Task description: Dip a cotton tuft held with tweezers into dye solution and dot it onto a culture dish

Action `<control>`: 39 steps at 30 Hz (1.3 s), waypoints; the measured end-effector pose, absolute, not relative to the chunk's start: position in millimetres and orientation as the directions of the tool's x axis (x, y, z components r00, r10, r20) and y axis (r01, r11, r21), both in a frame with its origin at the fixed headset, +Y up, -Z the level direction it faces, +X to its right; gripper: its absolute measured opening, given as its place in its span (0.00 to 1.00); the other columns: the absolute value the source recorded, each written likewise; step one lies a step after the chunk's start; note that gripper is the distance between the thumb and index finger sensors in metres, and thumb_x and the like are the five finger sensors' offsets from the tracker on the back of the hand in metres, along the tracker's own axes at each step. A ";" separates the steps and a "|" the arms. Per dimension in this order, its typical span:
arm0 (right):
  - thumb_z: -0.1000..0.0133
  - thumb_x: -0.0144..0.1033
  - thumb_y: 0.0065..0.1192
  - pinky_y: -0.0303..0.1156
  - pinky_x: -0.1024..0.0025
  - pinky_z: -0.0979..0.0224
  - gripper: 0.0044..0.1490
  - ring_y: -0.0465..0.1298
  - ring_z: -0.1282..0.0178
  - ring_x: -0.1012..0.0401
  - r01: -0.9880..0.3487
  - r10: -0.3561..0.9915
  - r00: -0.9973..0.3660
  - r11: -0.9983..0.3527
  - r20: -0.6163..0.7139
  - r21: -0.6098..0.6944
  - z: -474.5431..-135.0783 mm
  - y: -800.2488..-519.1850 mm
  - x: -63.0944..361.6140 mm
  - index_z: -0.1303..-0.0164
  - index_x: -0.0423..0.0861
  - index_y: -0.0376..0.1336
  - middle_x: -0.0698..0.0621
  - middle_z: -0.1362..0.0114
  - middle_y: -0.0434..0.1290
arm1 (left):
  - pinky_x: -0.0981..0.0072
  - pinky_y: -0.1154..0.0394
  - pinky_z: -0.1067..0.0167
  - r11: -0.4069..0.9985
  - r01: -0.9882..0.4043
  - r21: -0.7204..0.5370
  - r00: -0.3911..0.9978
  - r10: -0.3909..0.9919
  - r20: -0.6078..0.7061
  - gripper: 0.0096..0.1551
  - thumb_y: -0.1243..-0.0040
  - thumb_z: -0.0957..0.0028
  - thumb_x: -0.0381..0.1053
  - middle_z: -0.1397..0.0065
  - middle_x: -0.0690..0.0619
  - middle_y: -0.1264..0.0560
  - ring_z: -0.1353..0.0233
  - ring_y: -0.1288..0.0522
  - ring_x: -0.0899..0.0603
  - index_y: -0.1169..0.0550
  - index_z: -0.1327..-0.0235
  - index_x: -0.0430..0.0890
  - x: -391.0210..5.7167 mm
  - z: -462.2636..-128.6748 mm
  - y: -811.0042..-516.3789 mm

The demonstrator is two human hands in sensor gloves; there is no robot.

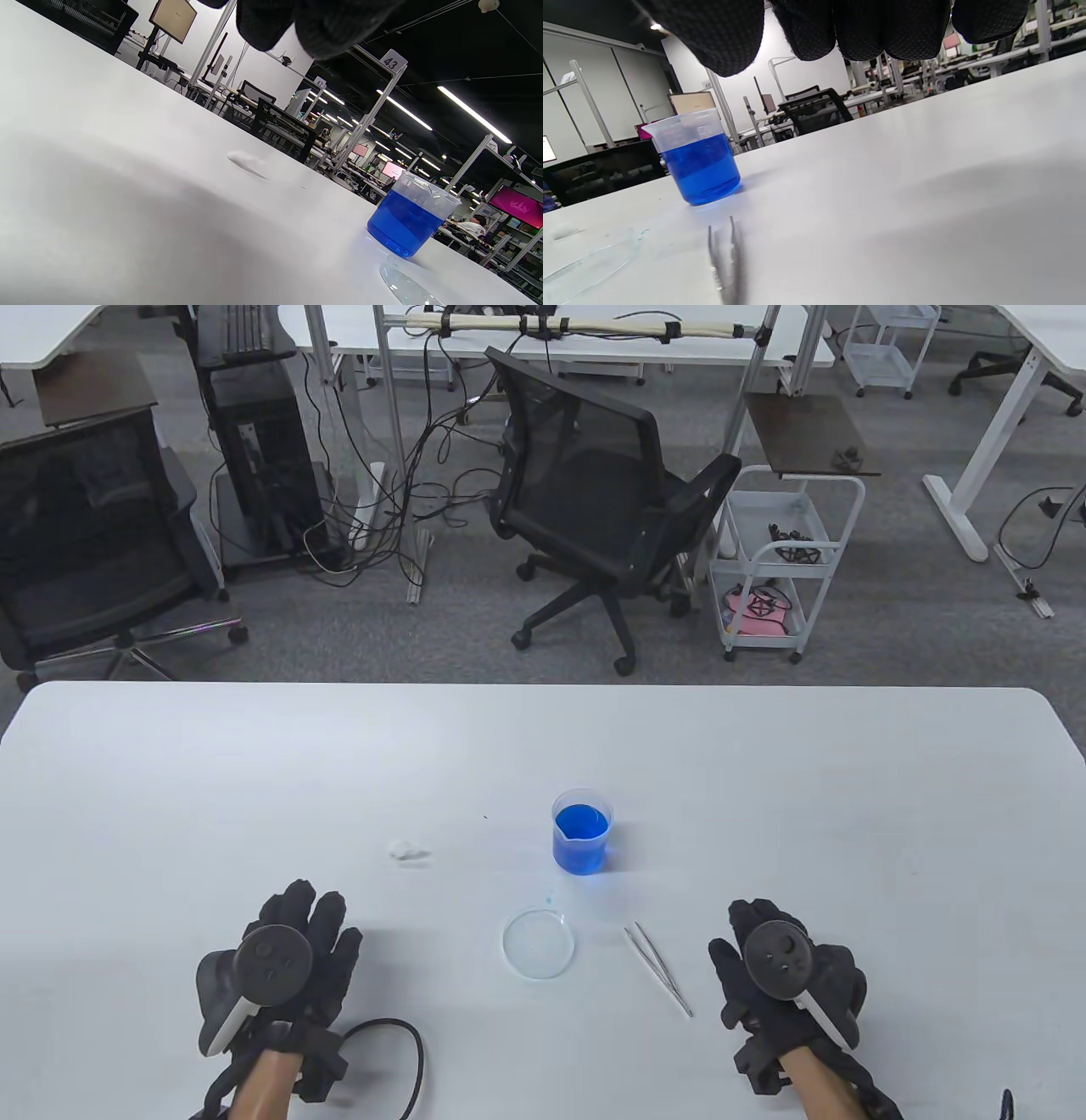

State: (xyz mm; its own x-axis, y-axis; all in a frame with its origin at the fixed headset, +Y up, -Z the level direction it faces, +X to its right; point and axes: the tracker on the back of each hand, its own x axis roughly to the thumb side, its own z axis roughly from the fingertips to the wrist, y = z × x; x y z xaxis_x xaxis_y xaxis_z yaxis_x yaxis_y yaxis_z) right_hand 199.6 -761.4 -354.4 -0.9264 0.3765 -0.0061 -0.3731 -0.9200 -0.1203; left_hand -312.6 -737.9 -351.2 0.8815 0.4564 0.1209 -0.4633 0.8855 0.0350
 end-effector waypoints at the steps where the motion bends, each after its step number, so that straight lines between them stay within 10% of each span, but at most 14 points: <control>1: 0.50 0.48 0.66 0.65 0.34 0.30 0.40 0.66 0.27 0.36 -0.369 0.371 -0.929 -0.924 0.002 -0.099 -360.0 -761.7 191.2 0.32 0.40 0.61 0.37 0.24 0.62 | 0.21 0.59 0.33 0.886 -0.463 0.035 0.881 0.456 0.122 0.33 0.45 0.35 0.51 0.14 0.29 0.52 0.21 0.57 0.21 0.36 0.21 0.38 -312.6 -351.3 -737.9; 12: 0.51 0.53 0.67 0.64 0.36 0.29 0.43 0.63 0.26 0.36 -0.190 0.194 -0.981 -0.970 0.010 0.154 -391.3 -806.6 138.4 0.33 0.38 0.60 0.36 0.22 0.57 | 0.21 0.59 0.33 0.885 -0.466 -0.008 0.879 0.464 0.112 0.33 0.45 0.35 0.51 0.14 0.29 0.51 0.21 0.57 0.20 0.36 0.21 0.38 -310.0 -352.4 -740.4; 33: 0.46 0.43 0.57 0.68 0.42 0.28 0.33 0.62 0.25 0.37 -0.024 0.039 -0.995 -0.988 0.094 0.156 -380.8 -818.3 115.3 0.34 0.39 0.58 0.37 0.22 0.56 | 0.21 0.59 0.33 0.866 -0.499 -0.034 0.860 0.499 0.105 0.33 0.45 0.34 0.51 0.14 0.29 0.52 0.21 0.57 0.20 0.36 0.21 0.38 -308.8 -352.6 -741.8; 39: 0.53 0.38 0.63 0.86 0.49 0.42 0.33 0.81 0.40 0.41 -0.120 0.110 -0.982 -0.991 0.151 -0.059 -369.1 -801.0 116.7 0.42 0.35 0.63 0.30 0.28 0.62 | 0.21 0.59 0.33 0.857 -0.514 -0.038 0.851 0.515 0.098 0.33 0.45 0.34 0.51 0.14 0.29 0.52 0.21 0.57 0.20 0.36 0.21 0.38 -309.8 -353.0 -742.5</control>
